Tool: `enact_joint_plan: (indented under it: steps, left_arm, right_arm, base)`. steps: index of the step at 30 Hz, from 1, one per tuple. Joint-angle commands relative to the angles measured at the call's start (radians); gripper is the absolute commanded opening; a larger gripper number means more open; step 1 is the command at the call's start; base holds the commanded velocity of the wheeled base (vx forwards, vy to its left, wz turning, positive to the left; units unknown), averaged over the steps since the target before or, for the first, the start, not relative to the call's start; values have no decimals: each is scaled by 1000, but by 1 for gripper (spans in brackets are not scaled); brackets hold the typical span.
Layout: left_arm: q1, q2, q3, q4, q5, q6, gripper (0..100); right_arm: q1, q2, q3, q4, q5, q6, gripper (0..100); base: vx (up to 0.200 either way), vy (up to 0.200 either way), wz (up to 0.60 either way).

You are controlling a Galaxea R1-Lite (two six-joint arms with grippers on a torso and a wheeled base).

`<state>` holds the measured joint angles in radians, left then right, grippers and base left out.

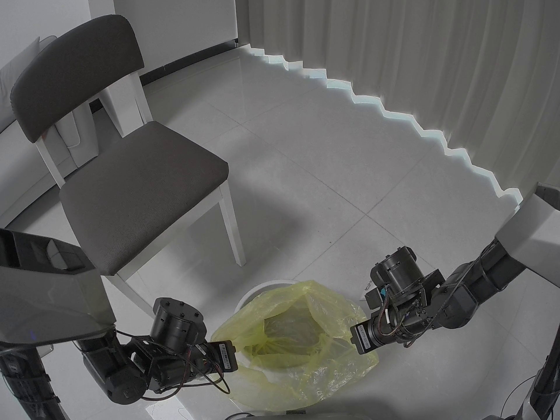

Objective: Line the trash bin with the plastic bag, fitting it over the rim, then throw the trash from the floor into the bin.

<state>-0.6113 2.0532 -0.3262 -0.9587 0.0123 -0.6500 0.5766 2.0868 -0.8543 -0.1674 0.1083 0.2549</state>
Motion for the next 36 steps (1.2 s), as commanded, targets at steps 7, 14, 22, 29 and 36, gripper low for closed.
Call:
enact_joint_plan:
  steps: [7, 14, 22, 29, 36]
  left_arm:
    - [96, 206, -223, 34, -8, 62, 0]
    - [162, 183, -353, 146, -11, 75, 0]
    - [176, 216, -353, 135, -15, 67, 0]
    - [203, 219, -358, 98, -17, 69, 0]
    - [208, 260, -370, 97, -15, 69, 0]
  right_arm:
    - [-100, 233, -232, 25, -2, -20, 0]
    - [-153, 272, -420, 154, 7, -22, 0]
    - [-155, 308, -479, 181, 8, -22, 0]
    - [-152, 352, -542, 178, 8, -19, 0]
    - [-152, 392, -600, 195, 8, -25, 0]
  base:
    - [0, 0, 0]
    - [0, 0, 0]
    - [0, 0, 0]
    - [0, 0, 0]
    - [0, 0, 0]
